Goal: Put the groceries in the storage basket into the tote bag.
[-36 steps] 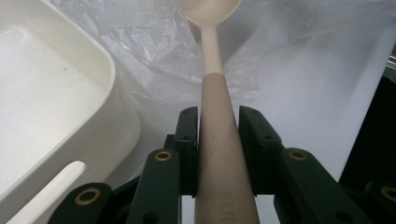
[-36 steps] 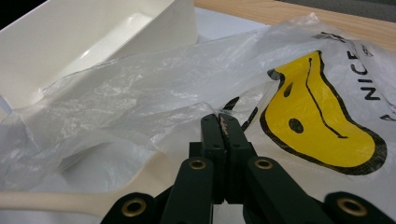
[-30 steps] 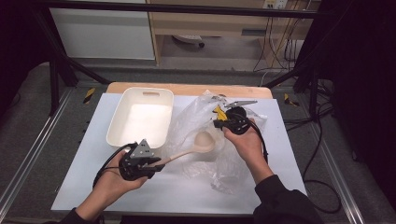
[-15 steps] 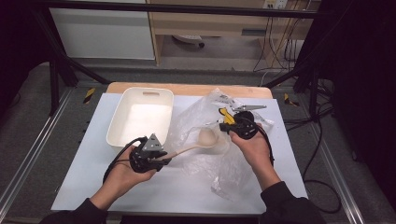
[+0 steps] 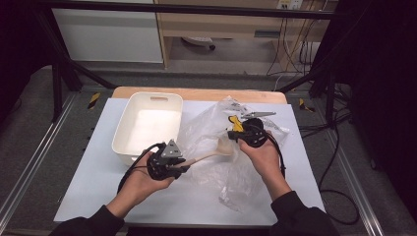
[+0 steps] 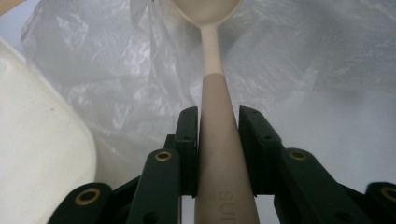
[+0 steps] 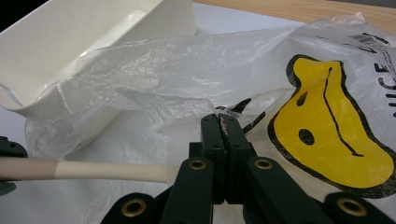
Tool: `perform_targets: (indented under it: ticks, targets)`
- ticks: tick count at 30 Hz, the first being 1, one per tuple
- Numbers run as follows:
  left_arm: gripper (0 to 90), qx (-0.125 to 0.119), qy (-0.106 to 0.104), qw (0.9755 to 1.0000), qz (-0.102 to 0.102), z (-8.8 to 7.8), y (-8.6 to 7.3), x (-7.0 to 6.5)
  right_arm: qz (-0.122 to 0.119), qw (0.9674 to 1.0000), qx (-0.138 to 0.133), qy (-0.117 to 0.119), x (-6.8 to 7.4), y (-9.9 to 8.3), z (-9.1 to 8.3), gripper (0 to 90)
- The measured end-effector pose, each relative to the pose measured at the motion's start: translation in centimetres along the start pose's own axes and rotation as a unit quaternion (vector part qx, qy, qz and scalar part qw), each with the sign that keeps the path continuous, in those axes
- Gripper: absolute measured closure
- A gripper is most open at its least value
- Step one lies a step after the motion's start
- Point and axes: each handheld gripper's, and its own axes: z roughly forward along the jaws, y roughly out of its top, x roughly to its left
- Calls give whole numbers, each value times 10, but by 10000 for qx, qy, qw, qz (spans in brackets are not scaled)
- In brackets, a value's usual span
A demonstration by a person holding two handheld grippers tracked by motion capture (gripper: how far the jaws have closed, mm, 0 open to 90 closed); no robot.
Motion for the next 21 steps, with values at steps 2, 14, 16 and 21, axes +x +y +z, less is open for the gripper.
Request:
perform_targets:
  ticks: [2, 14, 16, 21]
  targets:
    - [692, -32, -15, 10000, 16, 3, 4, -2, -21, 10000, 11, 13, 1, 0, 1, 900]
    - [692, -224, 90, 9997, -44, 28, 23, -9, -17, 9999, -1, 102, 6, -1, 7, 900]
    - [692, -273, 85, 9995, -100, 34, 24, -8, -77, 10000, 25, 43, 8, -2, 8, 900]
    - [692, -350, 84, 9992, -163, 46, 27, -8, -95, 9999, 22, 97, 11, -4, 13, 900]
